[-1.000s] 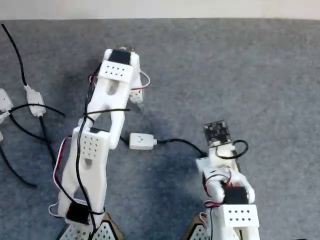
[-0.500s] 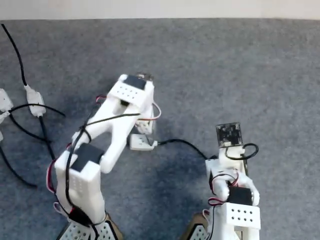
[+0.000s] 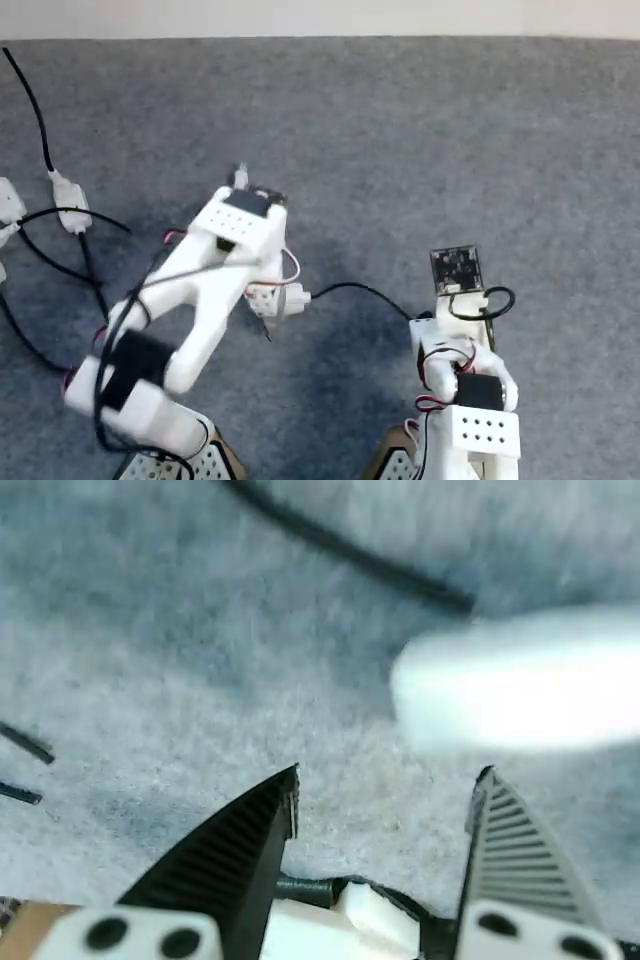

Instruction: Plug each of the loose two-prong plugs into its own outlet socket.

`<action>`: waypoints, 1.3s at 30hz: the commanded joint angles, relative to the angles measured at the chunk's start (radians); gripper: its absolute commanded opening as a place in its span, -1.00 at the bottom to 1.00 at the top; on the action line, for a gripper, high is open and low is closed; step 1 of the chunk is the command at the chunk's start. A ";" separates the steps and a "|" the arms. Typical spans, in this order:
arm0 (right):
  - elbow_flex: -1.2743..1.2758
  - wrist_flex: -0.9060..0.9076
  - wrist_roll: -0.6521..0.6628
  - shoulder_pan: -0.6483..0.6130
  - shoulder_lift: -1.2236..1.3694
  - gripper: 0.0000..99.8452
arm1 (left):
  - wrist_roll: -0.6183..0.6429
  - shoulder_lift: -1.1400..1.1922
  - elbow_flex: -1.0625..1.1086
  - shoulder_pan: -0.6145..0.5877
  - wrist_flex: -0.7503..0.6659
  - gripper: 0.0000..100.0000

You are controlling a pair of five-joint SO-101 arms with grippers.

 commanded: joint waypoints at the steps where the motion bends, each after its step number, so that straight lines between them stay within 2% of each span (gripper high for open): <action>1: -0.002 -0.044 0.011 -0.019 0.008 -0.50 | -0.005 -0.180 0.039 -0.008 0.037 -0.44; 7: -0.001 -0.059 0.009 -0.022 0.013 -0.50 | 0.000 -0.360 -0.067 -0.045 0.071 -0.44; 13: 0.001 -0.061 0.008 -0.024 0.013 -0.50 | 0.061 -0.165 -0.096 -0.143 -0.121 -0.44; 19: 0.001 -0.061 0.008 -0.024 0.013 -0.50 | 0.061 -0.001 -0.084 -0.127 -0.180 -0.44; 25: 0.001 -0.061 0.009 -0.024 0.013 -0.50 | 0.061 0.002 0.041 -0.062 -0.210 -0.45; 30: 0.001 -0.061 0.009 -0.024 0.013 -0.50 | 0.060 0.002 0.114 -0.064 -0.209 -0.45; 35: 0.001 -0.061 0.009 -0.024 0.013 -0.50 | 0.055 -0.024 0.193 -0.064 -0.212 -0.45; 39: 0.001 -0.061 0.009 -0.024 0.013 -0.50 | 0.055 -0.177 0.202 -0.064 -0.201 -0.45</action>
